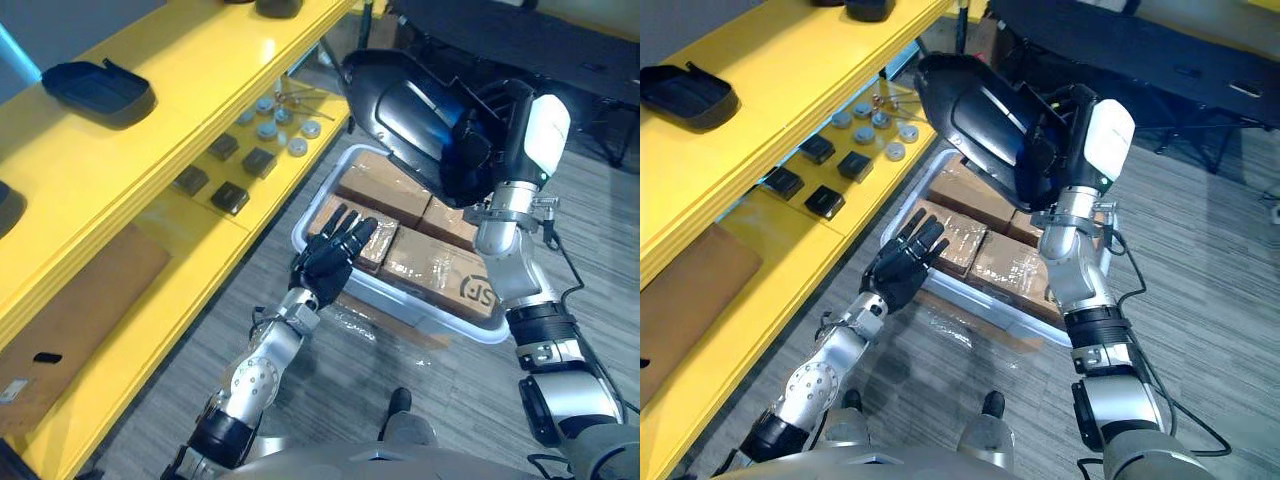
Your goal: Walk over and take three plastic housings, then place them on the shelf
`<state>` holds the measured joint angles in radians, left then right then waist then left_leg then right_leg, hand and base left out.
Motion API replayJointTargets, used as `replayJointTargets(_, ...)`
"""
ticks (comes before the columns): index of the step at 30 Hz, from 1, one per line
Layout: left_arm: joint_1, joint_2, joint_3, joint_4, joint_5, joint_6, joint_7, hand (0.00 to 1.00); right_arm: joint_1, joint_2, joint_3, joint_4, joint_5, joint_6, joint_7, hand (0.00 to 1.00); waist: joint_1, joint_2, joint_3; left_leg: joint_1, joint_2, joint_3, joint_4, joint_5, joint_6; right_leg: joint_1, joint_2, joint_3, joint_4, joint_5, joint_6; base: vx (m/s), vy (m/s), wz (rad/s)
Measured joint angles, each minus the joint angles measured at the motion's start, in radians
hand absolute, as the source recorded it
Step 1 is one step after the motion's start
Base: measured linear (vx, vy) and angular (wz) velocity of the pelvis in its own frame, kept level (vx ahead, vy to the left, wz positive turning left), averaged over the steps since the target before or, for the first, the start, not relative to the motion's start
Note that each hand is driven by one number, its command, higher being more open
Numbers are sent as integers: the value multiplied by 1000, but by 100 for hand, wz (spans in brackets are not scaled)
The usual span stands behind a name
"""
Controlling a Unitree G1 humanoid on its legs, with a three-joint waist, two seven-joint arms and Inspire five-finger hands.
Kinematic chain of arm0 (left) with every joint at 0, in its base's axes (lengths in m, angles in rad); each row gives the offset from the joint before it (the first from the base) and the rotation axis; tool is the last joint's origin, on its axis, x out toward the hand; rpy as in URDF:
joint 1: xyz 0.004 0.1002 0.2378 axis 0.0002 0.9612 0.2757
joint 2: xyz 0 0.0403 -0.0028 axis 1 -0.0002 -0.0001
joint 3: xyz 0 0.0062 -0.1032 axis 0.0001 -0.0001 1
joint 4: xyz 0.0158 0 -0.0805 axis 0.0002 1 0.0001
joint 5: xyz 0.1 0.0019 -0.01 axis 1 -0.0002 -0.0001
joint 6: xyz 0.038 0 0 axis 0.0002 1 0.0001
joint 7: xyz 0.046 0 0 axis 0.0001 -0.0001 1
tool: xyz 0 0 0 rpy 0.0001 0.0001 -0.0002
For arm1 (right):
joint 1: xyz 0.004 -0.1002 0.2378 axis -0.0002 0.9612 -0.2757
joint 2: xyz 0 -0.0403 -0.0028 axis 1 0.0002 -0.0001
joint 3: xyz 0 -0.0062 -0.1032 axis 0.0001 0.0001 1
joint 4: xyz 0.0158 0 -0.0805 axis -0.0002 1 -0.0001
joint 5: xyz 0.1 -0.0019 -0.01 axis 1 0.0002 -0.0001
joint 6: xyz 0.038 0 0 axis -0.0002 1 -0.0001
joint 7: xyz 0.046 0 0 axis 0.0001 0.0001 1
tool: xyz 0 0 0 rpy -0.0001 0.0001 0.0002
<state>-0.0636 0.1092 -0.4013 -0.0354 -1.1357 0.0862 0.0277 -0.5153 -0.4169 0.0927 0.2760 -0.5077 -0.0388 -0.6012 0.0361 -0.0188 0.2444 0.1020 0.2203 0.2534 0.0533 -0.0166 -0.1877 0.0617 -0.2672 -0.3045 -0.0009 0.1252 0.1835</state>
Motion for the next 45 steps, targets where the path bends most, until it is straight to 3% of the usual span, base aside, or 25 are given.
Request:
replayJointTargets(10, -94, -34, 4, 121, 6, -103, 29, 100, 114, 42, 126, -78, -37, -106, 59, 0, -37, -8, -66, 50, -2, 44, -20, -1, 0, 31, 12, 34, -58, 36, -4, -14, 10, -14)
replayJointTargets(20, -126, -34, 1, 165, 48, -127, 94, 100, 115, 107, 213, -43, -30, -193, 121, 0, -38, -25, -90, 60, -1, 44, -11, -2, 1, 49, 14, 35, -74, 47, -9, -19, 6, -1)
replayJointTargets(21, -126, -34, 1, 165, 48, -128, 100, 0, 116, 110, 214, -42, -24, -193, 121, 0, -38, -30, -93, 60, -2, 44, -11, -2, 1, 49, 14, 35, -74, 47, -9, 0, 0, 0)
replayJointTargets(27, -128, -35, 0, 165, 47, -153, 148, 0, 130, 122, 228, -36, 25, -193, 131, 0, -38, -50, -110, 60, -2, 44, -11, -2, 1, 50, 14, 35, -75, 47, -9, 0, 0, 0)
replayJointTargets(30, -131, -57, 9, 169, 37, -230, 230, 0, 158, 150, 233, -36, 55, -194, 132, 0, -39, -53, -113, 61, -2, 44, -11, -2, 1, 51, 14, 35, -76, 47, -9, 0, 0, 0)
replayJointTargets(34, -139, -98, 44, 214, 24, -311, 271, 0, 187, 177, 255, -36, 66, -194, 133, 0, -38, -54, -113, 62, -1, 42, -11, -2, 1, 53, 14, 34, -76, 47, -9, 0, 0, 0)
replayJointTargets(42, -139, -104, 48, 228, 25, -331, 292, 0, 215, 227, 265, -35, 88, -204, 115, 0, -38, -77, -129, 62, -1, 40, -11, -3, -1, 53, 14, 33, -76, 47, -9, 0, 0, 0)
replayJointTargets(43, -139, -104, 47, 228, 25, -331, 292, 0, 218, 230, 265, -35, 88, -205, 111, 100, -38, -79, -130, 62, -1, 40, -11, -3, -1, 53, 14, 33, -76, 47, -9, 0, 0, 0)
replayJointTargets(45, -139, -104, 47, 228, 28, -331, 292, 0, 224, 235, 263, -35, 89, -208, 109, 100, -38, -81, -131, 63, -1, 40, -11, -4, -1, 54, 14, 33, -76, 47, -9, 0, 0, 0)
